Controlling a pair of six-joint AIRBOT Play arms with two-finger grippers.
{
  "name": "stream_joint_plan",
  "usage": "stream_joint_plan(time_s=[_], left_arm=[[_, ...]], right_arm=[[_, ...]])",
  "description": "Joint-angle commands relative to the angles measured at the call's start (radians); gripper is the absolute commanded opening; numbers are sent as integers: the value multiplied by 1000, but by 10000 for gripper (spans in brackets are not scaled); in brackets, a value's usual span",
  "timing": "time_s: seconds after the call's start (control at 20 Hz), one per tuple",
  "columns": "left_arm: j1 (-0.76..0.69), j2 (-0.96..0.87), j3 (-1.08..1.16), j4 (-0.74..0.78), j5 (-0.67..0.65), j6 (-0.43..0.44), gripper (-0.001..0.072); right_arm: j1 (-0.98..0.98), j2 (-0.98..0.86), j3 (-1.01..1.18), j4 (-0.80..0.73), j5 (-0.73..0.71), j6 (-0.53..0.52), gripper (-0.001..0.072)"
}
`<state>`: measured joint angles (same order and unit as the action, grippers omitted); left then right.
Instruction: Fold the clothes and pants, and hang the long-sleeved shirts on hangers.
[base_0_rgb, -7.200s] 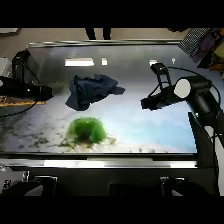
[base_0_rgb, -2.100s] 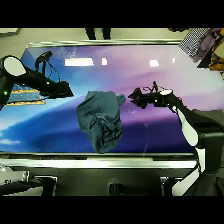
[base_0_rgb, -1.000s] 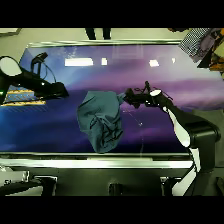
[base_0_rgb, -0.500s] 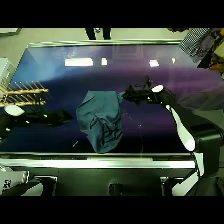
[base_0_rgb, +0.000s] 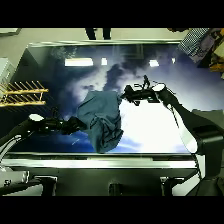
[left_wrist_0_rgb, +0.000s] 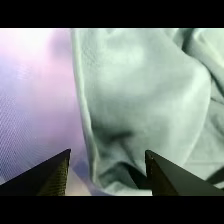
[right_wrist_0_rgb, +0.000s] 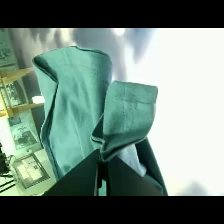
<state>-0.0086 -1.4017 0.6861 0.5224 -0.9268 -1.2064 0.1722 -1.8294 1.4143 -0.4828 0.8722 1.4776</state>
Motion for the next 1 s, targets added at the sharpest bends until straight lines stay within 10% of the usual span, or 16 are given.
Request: stream_joint_plan(time_s=[0.0,0.15,0.95], left_arm=[[-6,-40,-4,-31,24,18,507],[-5,-53,5,-54,29,29,14],[235,421,912,325,27,-209,12]], right_arm=[[1,7,1,-5,11,4,33],[1,13,1,-6,16,3,33],[-180,932,2,-640,-216,97,31]])
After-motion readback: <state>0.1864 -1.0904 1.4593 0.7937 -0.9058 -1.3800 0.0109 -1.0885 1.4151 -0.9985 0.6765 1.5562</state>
